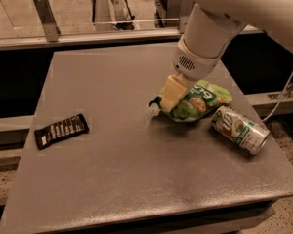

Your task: Move green rice chip bag near 7up can

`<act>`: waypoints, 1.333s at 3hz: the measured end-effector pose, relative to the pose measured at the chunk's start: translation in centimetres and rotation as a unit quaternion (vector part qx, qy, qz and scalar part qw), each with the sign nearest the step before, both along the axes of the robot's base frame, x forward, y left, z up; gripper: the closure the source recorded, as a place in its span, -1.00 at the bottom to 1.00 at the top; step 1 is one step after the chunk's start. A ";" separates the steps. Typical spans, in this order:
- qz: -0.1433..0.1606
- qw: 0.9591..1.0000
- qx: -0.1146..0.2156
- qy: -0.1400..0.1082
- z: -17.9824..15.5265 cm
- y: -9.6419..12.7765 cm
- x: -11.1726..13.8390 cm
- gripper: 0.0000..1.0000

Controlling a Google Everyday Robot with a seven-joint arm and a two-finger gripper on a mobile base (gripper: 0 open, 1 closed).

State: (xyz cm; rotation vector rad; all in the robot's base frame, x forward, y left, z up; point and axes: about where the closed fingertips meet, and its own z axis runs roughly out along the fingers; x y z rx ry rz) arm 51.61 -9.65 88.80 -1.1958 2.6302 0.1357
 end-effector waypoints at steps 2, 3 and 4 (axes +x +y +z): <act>-0.015 1.000 -0.014 -0.011 0.0 -1.8 -0.1 -1.00; -0.020 0.999 0.022 -0.040 0.5 -3.4 0.9 -1.00; -0.015 0.988 0.119 -0.100 2.2 -5.9 4.9 -1.00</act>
Offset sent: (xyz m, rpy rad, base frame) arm -0.0001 -0.0314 0.0024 -0.0444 -0.0496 -0.0510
